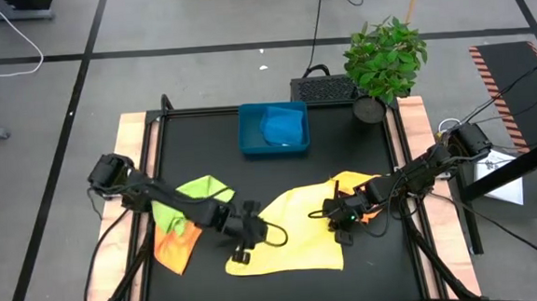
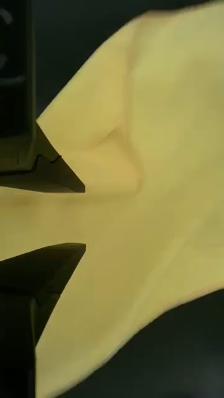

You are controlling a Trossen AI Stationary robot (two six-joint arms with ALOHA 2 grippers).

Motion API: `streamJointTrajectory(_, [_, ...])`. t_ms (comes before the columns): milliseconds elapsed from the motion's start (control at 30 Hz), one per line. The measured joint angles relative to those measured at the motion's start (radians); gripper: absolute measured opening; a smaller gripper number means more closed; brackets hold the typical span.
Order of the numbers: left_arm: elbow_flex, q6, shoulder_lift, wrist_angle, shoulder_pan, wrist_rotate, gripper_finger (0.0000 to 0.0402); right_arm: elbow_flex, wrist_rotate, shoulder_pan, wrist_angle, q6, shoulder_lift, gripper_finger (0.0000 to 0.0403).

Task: Fold microfiber towels
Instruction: Fold the yellow microfiber cloth

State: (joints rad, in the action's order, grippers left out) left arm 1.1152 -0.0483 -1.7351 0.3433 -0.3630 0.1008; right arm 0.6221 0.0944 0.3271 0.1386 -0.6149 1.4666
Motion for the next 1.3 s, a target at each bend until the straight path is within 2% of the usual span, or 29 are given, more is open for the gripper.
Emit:
streamJointTrajectory(100, [0.002,0.086,0.001,-0.018,0.058,0.001,0.0147,-0.008,-0.001,0.0,-0.017,0.0,-0.001,0.0075])
streamJointTrajectory(167, [-0.01,0.14,-0.006,-0.09,0.096,-0.01,0.0152,-0.017,-0.001,0.0,-0.025,0.005,-0.002,0.0075])
streamJointTrajectory(333, [-0.018,0.234,-0.042,-0.209,0.163,-0.192,0.0171,-0.056,-0.002,0.0,-0.092,0.0,-0.003,0.0075])
streamJointTrajectory(433, [-0.018,0.25,-0.069,-0.2,0.174,-0.229,0.0181,-0.08,0.005,0.0,-0.138,-0.009,-0.003,0.0075])
streamJointTrajectory(800, [-0.018,0.279,-0.164,-0.242,0.174,-0.232,0.0191,-0.112,0.008,-0.001,-0.184,-0.005,-0.002,0.0075])
streamJointTrajectory(933, [-0.018,0.283,-0.165,-0.244,0.175,-0.23,0.0191,-0.112,0.009,-0.001,-0.184,-0.005,-0.002,0.0075])
streamJointTrajectory(1133, [-0.018,0.284,-0.136,-0.248,0.18,-0.147,0.0191,-0.113,0.01,0.0,-0.182,-0.009,-0.001,0.0075])
streamJointTrajectory(1300, [-0.018,0.294,-0.133,-0.27,0.199,-0.154,0.0191,-0.113,0.01,0.0,-0.182,-0.009,-0.001,0.0075])
